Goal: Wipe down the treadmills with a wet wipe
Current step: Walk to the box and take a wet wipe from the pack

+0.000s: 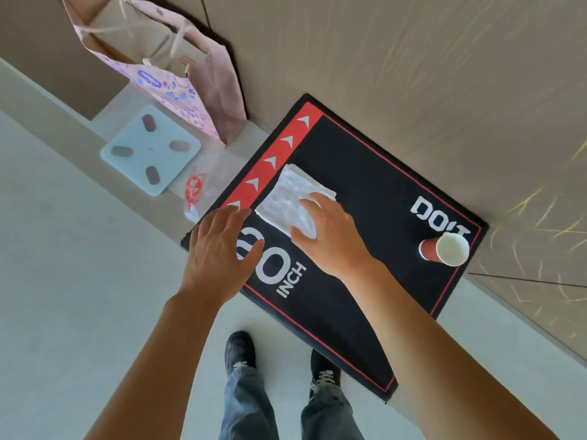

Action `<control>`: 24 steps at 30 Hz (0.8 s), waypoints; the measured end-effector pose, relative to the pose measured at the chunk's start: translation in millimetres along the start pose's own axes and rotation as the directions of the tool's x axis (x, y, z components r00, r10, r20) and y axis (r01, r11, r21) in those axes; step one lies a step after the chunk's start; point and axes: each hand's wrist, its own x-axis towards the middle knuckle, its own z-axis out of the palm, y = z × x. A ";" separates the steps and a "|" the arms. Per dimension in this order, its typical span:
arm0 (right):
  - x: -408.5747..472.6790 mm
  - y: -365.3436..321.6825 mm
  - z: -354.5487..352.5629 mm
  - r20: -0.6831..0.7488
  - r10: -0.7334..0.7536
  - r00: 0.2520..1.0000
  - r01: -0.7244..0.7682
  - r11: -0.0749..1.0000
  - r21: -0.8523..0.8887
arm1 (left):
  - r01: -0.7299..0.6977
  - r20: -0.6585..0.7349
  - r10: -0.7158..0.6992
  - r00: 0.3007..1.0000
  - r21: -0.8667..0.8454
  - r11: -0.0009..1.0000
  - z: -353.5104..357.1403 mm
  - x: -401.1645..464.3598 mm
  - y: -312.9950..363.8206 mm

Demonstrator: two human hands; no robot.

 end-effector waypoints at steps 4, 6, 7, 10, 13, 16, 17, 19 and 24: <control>52.0 25.0 29.6 -0.095 -0.007 0.995 0.006 1.000 -0.005 | -0.009 0.024 0.009 1.000 0.004 1.000 45.8 29.5 -30.5; 75.9 33.3 42.9 -0.114 -0.020 0.993 0.016 0.999 -0.038 | -0.006 0.029 0.006 1.000 0.004 1.000 65.7 41.4 -40.8; 86.5 36.2 50.8 -0.111 -0.026 0.993 0.020 0.998 -0.054 | -0.012 0.035 0.012 0.999 0.005 1.000 75.4 46.8 -44.8; 108.8 39.8 80.0 -0.078 -0.056 0.995 0.049 0.994 -0.095 | -0.016 0.060 0.016 0.998 0.007 1.000 99.9 55.9 -55.7; 114.7 47.8 106.4 -0.106 -0.090 0.990 0.074 0.986 -0.150 | -0.026 0.049 0.025 0.998 0.010 1.000 117.5 55.4 -69.0; 113.5 56.1 116.6 -0.150 -0.114 0.982 0.084 0.978 -0.190 | -0.051 0.019 0.051 0.999 0.000 0.999 129.5 52.2 -79.7; 113.3 57.9 118.5 -0.156 -0.124 0.980 0.090 0.974 -0.209 | -0.058 0.016 0.058 0.998 -0.008 0.998 131.8 51.8 -81.7; 112.2 59.9 120.3 -0.167 -0.148 0.975 0.105 0.965 -0.239 | -0.072 0.007 0.072 0.997 -0.018 0.997 133.9 51.8 -84.1; 104.2 61.5 122.6 -0.239 -0.163 0.957 0.088 0.950 -0.299 | -0.084 -0.002 0.084 0.996 -0.037 0.996 133.4 50.7 -86.2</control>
